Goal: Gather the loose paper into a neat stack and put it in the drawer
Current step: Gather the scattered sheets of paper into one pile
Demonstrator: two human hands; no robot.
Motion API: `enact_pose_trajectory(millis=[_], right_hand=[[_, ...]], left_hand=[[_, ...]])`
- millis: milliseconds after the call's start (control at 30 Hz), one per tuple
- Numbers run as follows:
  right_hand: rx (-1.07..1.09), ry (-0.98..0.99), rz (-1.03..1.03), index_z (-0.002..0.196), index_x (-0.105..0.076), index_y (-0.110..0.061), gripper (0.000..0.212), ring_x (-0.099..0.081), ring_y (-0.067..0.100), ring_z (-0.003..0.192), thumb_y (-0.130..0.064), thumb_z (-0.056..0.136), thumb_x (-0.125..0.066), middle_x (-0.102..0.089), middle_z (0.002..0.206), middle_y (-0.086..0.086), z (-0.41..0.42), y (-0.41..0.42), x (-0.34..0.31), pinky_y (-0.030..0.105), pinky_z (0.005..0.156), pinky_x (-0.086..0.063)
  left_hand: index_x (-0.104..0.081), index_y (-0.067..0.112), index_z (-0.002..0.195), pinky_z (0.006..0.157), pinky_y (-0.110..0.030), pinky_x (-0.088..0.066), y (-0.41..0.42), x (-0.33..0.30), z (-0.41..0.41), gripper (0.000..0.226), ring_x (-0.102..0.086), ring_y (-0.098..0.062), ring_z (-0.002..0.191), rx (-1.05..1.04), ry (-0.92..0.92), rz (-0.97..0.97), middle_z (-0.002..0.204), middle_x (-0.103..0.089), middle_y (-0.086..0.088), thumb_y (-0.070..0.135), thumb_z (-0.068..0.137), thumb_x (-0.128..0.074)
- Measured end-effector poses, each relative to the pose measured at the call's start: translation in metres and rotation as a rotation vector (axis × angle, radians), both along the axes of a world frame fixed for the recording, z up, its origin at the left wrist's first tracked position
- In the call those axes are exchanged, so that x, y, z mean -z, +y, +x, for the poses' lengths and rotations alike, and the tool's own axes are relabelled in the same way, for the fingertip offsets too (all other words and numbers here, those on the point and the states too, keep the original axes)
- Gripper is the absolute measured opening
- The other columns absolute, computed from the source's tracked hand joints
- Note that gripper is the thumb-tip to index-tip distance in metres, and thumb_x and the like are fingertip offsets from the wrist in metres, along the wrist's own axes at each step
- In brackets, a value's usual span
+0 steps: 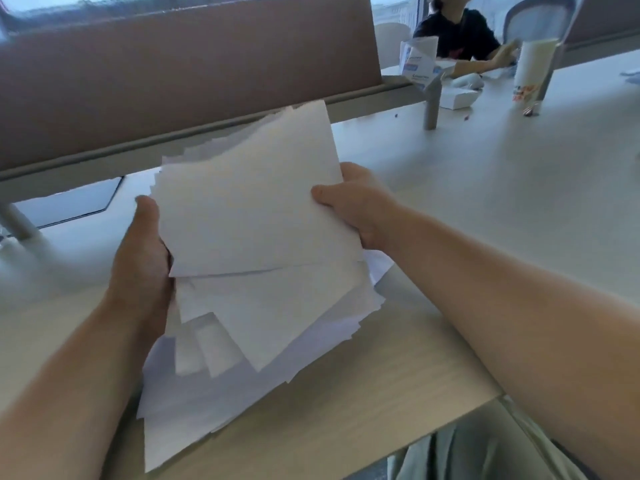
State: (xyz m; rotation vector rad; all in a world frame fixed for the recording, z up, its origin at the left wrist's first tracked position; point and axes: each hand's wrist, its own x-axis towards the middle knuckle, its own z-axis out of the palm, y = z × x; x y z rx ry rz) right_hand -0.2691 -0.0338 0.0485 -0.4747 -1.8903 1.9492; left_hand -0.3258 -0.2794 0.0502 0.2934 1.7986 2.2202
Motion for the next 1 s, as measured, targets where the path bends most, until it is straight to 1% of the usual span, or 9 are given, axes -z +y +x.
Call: enact_pose_trajectory(millis=[67,133,433,600,733,833,900,967,1000], right_hand=[[-0.024,0.007,0.015,0.101,-0.068,-0.024,0.025,-0.077,0.028,0.091,-0.003,0.087,-0.07,-0.077,0.105,0.006,-0.001,0.004,-0.001,0.049,0.079,-0.064],[-0.045,0.023,0.048,0.106,-0.069,-0.026,0.032,-0.077,0.027,0.093,-0.002,0.083,-0.071,-0.078,0.106,0.005,-0.001,0.006,-0.002,0.052,0.083,-0.063],[-0.37,0.012,0.098,0.134,-0.057,-0.021,0.066,-0.072,0.035,0.108,-0.005,0.072,-0.072,-0.071,0.125,0.012,0.009,0.005,0.0,0.052,0.087,-0.061],[-0.263,0.121,-0.003,0.109,-0.071,-0.012,0.015,-0.075,0.028,0.085,-0.01,0.097,-0.063,-0.077,0.102,0.012,0.006,0.001,-0.002,0.043,0.081,-0.06],[-0.163,0.12,-0.232,0.116,-0.074,-0.011,0.035,-0.069,0.029,0.088,-0.035,0.103,-0.053,-0.075,0.105,0.014,0.001,0.004,-0.008,0.043,0.083,-0.058],[0.004,0.047,0.153,0.113,-0.069,-0.017,0.021,-0.066,0.02,0.081,-0.015,0.099,-0.053,-0.072,0.097,0.005,-0.008,0.002,0.002,0.028,0.068,-0.054],[-0.03,-0.085,0.574,0.122,-0.062,-0.021,0.025,-0.065,0.022,0.096,-0.027,0.098,-0.06,-0.067,0.109,0.002,-0.007,-0.004,0.01,0.029,0.076,-0.052],[-0.207,-0.308,0.916,0.146,-0.047,-0.023,0.07,-0.051,0.027,0.13,-0.057,0.089,-0.068,-0.054,0.138,0.004,0.0,-0.012,0.017,0.04,0.105,-0.045],[-0.308,-0.427,1.045,0.155,-0.034,-0.027,0.093,-0.037,0.029,0.143,-0.071,0.081,-0.068,-0.042,0.152,0.003,0.006,-0.018,0.018,0.046,0.116,-0.036]], left_hand=[[-0.086,0.024,0.082,0.055,-0.027,-0.06,0.0,0.003,-0.003,0.047,-0.079,-0.015,0.073,0.05,-0.046,-0.044,0.091,-0.082,0.002,0.035,0.108,-0.047],[-0.082,0.016,0.092,0.05,-0.032,-0.061,-0.001,0.005,-0.004,0.03,-0.078,-0.019,0.069,0.091,-0.103,-0.106,0.089,-0.082,-0.002,0.024,0.103,-0.054],[-0.074,0.015,0.108,0.054,-0.033,-0.062,-0.009,0.002,-0.009,0.018,-0.079,-0.02,0.072,0.111,-0.116,-0.125,0.09,-0.082,-0.005,0.024,0.101,-0.06],[-0.074,0.013,0.11,0.054,-0.032,-0.061,-0.012,0.002,-0.021,0.016,-0.078,-0.019,0.07,-0.054,-0.009,-0.247,0.09,-0.082,-0.003,0.014,0.094,-0.072],[-0.074,0.013,0.118,0.06,-0.029,-0.062,-0.023,0.002,-0.039,0.026,-0.079,-0.017,0.085,-0.189,-0.02,-0.066,0.103,-0.081,-0.002,0.026,0.096,-0.072],[-0.068,0.006,0.131,0.088,-0.041,-0.063,-0.026,0.004,-0.044,0.035,-0.075,-0.023,0.108,-0.215,-0.074,0.158,0.126,-0.075,-0.008,0.028,0.104,-0.06],[-0.066,0.005,0.129,0.088,-0.032,-0.063,-0.025,0.004,-0.043,0.031,-0.077,-0.01,0.094,-0.241,-0.075,0.214,0.127,-0.073,-0.006,0.024,0.109,-0.052],[-0.064,0.004,0.126,0.065,-0.02,-0.061,-0.026,0.005,-0.048,0.028,-0.074,0.0,0.073,-0.298,-0.069,0.218,0.118,-0.072,-0.004,0.022,0.109,-0.052],[-0.065,0.003,0.127,0.064,-0.023,-0.062,-0.029,0.007,-0.052,0.029,-0.076,-0.003,0.078,-0.329,-0.06,0.207,0.116,-0.071,0.001,0.023,0.107,-0.056]])
